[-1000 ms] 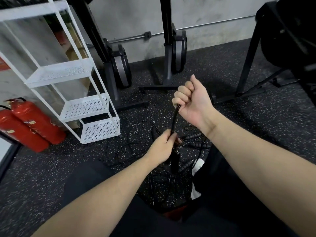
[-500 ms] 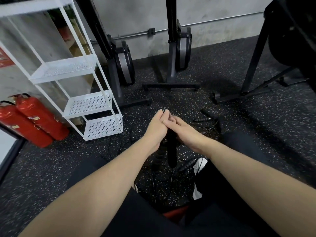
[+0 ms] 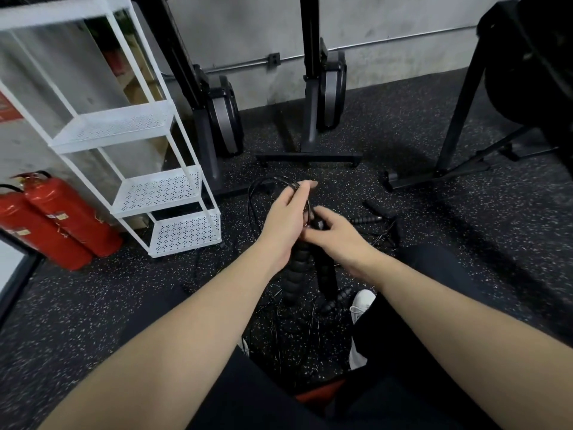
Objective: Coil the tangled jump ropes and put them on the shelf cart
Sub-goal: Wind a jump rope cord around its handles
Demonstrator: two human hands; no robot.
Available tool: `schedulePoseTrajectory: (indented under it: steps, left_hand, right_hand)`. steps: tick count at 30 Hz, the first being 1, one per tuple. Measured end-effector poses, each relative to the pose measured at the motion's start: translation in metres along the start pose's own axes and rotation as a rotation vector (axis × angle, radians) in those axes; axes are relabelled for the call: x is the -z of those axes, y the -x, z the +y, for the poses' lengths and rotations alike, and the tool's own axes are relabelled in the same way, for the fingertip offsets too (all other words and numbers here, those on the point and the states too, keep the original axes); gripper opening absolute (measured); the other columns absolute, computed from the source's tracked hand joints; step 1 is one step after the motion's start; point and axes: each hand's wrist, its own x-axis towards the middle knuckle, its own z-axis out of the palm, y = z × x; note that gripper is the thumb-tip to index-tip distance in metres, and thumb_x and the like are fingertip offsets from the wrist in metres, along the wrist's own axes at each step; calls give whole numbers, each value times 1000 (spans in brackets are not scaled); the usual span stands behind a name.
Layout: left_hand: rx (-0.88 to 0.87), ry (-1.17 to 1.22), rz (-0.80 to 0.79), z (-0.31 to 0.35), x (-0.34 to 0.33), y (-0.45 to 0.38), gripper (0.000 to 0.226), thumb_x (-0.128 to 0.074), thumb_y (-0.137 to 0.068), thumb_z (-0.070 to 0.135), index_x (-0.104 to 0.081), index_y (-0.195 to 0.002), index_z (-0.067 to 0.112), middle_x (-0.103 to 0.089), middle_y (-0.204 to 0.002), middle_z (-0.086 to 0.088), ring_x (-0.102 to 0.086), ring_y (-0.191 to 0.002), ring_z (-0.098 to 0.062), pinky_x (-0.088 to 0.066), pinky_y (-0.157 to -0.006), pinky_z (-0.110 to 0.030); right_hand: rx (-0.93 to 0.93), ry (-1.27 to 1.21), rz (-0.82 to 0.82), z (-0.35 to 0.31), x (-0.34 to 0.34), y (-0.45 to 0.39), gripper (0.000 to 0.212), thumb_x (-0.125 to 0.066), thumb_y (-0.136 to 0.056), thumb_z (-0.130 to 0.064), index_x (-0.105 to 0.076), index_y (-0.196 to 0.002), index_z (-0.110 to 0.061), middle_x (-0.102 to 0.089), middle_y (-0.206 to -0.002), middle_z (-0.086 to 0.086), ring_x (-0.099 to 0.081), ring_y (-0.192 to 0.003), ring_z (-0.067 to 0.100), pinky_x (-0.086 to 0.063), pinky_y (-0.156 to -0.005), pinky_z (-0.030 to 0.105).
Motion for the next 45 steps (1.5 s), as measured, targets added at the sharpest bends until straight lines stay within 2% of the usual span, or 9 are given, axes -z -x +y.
schedulePoseTrajectory:
  steps: [6,10,16,19,23,29,33,41,45]
  left_hand:
    - [217,226,-251,-10,6,15,67,-68,-81,69,-63,-133,27,-75,-118,-9,-72,-108,-28,-57,-97,-50]
    - [174,167,-365,-16,12,15,45,-76,-89,39,-58,-130,32,-74,-111,-5,-72,-94,-29,-55,-96,-60]
    - [90,-231,-297,3,21,7,15,-70,-95,29,-63,-107,23,-63,-84,-3,-59,-70,-14,-53,-60,-29]
    - [2,-427,-236,14,33,1,19,-72,-92,37,-62,-106,29,-63,-79,5,-56,-69,-12,-47,-68,-29]
    - [-69,-488,-308,34,47,-3,22,-77,-88,37,-62,-104,35,-65,-81,11,-60,-76,-9,-46,-77,-31]
    - [4,-229,-417,47,41,-5,26,-80,-87,9,-60,-102,17,-58,-72,1,-52,-62,-10,-47,-55,-24]
    - [34,154,-313,44,30,2,27,-68,-91,-3,-59,-115,7,-61,-75,-1,-53,-61,-11,-43,-51,-23]
    - [-98,288,182,36,41,-20,40,-75,-88,5,-51,-118,16,-60,-86,-1,-55,-66,-12,-47,-56,-28]
    - [-18,304,329,15,43,-26,50,-75,-86,8,-49,-129,16,-61,-85,-2,-55,-64,-12,-45,-56,-28]
  right_hand:
    - [74,-204,93,-39,2,-14,20,-71,-88,-12,-62,-78,-26,-63,-78,-4,-58,-77,10,-47,-75,29]
    - [80,-405,175,-60,1,-17,27,-68,-91,-6,-54,-75,-24,-56,-74,-5,-52,-69,8,-48,-67,24]
    - [70,-354,194,-70,6,-19,13,-77,-84,-32,-66,-85,-25,-69,-82,-9,-62,-86,13,-52,-89,40]
    - [16,13,293,-83,21,-19,40,-64,-87,-64,-75,-92,-25,-75,-92,-10,-67,-88,11,-54,-90,38]
    - [196,246,542,-90,44,-26,39,-57,-94,-61,-60,-99,-23,-64,-111,2,-57,-95,11,-44,-82,26]
    - [93,48,238,-101,30,-35,58,-28,-106,-59,-68,-118,-19,-75,-109,0,-68,-89,4,-51,-84,21]
    - [56,62,201,-81,11,-35,50,-23,-108,-54,-56,-93,-20,-58,-64,-4,-50,-51,11,-37,-52,25]
    - [80,430,-46,-3,3,-10,25,-38,-110,-39,-49,-90,-29,-52,-69,-9,-47,-60,10,-41,-66,35]
    - [146,872,-205,-11,3,7,35,-34,-110,-42,-52,-131,-21,-71,-100,6,-66,-94,29,-47,-80,36]
